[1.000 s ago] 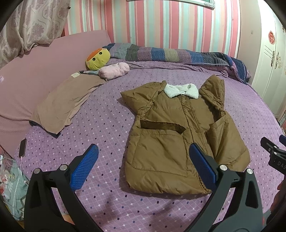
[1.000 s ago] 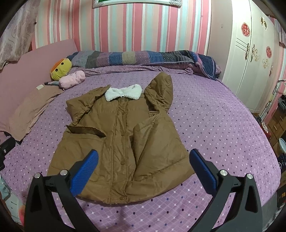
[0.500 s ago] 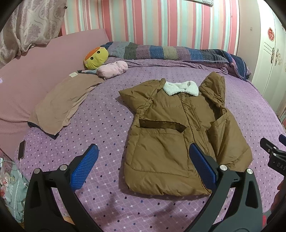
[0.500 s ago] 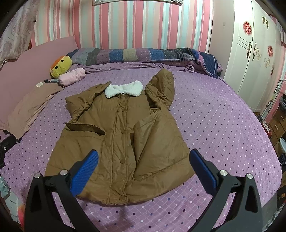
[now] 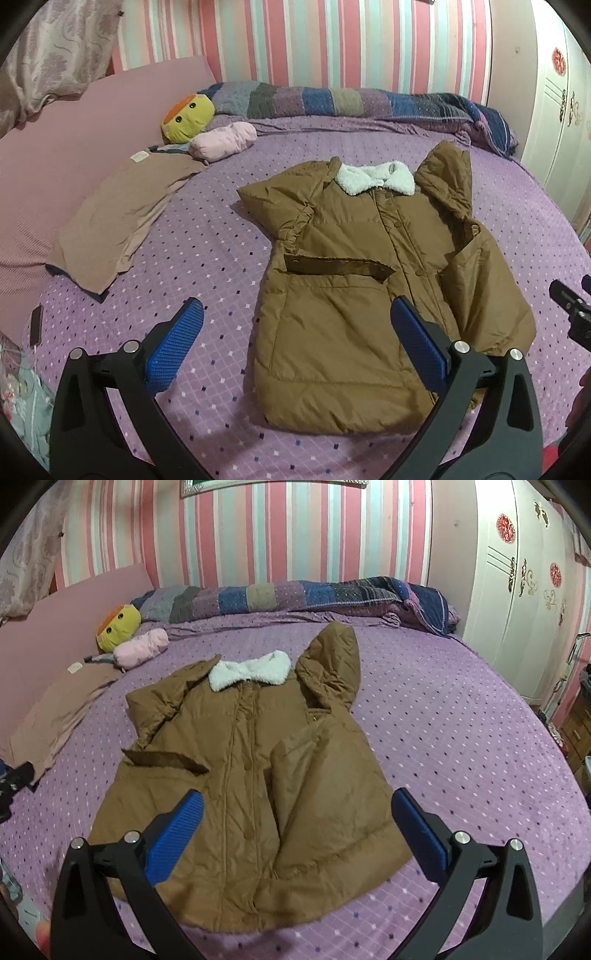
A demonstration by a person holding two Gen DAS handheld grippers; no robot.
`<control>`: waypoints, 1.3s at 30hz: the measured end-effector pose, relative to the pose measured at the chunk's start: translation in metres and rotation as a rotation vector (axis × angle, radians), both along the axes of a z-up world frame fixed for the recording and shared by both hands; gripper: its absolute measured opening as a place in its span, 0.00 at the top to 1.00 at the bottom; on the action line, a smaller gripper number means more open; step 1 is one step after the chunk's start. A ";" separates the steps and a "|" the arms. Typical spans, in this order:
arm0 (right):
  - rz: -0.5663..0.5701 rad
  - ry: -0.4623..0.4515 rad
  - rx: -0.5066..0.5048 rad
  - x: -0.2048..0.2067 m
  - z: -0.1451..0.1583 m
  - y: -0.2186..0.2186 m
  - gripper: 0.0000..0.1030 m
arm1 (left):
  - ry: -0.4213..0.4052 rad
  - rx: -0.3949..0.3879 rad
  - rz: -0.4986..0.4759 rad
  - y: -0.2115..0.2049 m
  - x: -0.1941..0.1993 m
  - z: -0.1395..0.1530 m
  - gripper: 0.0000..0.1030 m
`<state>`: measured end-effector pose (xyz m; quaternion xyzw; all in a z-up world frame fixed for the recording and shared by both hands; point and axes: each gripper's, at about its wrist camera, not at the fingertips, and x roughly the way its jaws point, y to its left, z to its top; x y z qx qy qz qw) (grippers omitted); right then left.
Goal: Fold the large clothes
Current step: 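Move both tools toward the spread brown jacket, then grasp the brown jacket sleeve cuff with the left tool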
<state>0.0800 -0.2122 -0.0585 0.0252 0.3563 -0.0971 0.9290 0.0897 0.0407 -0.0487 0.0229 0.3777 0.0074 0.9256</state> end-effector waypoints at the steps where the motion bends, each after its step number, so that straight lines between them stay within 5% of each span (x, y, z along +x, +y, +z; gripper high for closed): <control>1: 0.005 -0.003 0.005 0.004 0.000 -0.001 0.01 | 0.003 -0.003 -0.006 0.000 0.008 -0.001 0.03; 8: 0.041 0.002 0.035 0.076 0.001 -0.008 0.01 | -0.014 0.000 -0.052 -0.012 0.080 0.001 0.03; 12: 0.081 -0.029 0.068 0.134 0.016 -0.010 0.01 | -0.113 0.035 -0.058 -0.027 0.126 0.028 0.03; 19: 0.140 -0.046 -0.019 0.225 0.034 0.003 0.01 | -0.154 0.020 -0.106 -0.050 0.211 0.040 0.03; 26: 0.172 -0.030 -0.031 0.301 0.010 0.002 0.01 | -0.039 0.032 -0.107 -0.055 0.286 -0.025 0.03; 31: 0.170 0.018 -0.009 0.349 -0.038 -0.008 0.01 | 0.011 0.057 -0.076 -0.046 0.317 -0.078 0.03; 39: 0.181 -0.035 -0.030 0.383 -0.084 -0.027 0.01 | 0.080 0.059 -0.054 -0.049 0.380 -0.131 0.03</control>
